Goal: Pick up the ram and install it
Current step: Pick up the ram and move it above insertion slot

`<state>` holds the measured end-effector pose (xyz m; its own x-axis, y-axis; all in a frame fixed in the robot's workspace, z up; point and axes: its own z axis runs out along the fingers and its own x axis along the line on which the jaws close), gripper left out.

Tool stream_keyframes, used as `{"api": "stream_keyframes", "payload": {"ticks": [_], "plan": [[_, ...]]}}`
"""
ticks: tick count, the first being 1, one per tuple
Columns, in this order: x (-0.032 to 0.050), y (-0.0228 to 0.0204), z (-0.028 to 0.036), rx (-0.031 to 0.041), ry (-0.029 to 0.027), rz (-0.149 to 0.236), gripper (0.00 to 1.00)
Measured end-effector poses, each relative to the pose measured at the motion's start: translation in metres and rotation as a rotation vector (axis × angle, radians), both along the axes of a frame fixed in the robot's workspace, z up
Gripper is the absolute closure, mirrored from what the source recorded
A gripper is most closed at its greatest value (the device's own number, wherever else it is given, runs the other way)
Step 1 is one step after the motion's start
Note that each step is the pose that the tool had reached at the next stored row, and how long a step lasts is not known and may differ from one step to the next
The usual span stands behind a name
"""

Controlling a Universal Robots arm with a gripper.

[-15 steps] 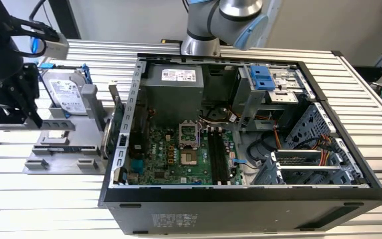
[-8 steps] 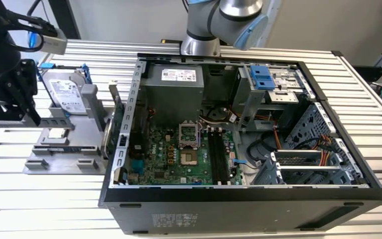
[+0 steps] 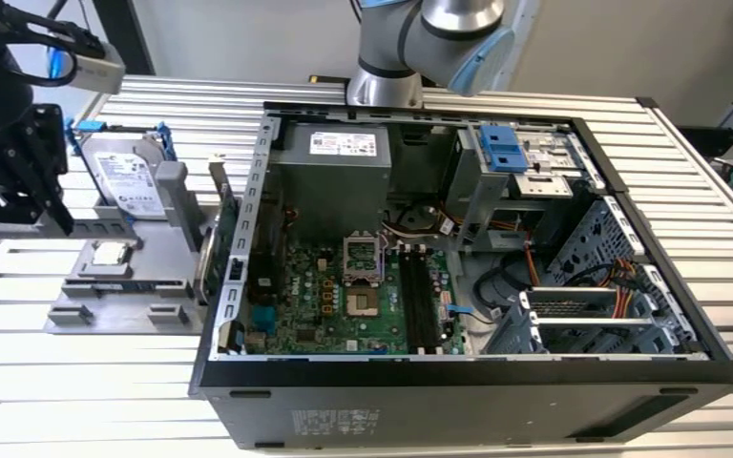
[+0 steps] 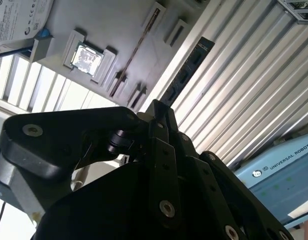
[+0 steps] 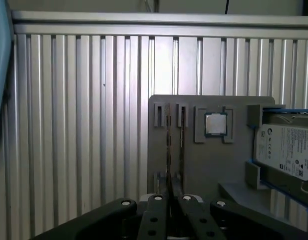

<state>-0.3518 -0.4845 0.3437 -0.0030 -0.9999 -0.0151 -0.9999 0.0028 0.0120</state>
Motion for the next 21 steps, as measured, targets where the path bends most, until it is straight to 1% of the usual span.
{"api": "stream_keyframes", "payload": {"ticks": [10,21], "plan": [[0.0,0.0,0.0091,0.0002,0.0,0.0,1.0],[0.0,0.0,0.0227,0.0003,-0.0001,0.0,1.0]]}}
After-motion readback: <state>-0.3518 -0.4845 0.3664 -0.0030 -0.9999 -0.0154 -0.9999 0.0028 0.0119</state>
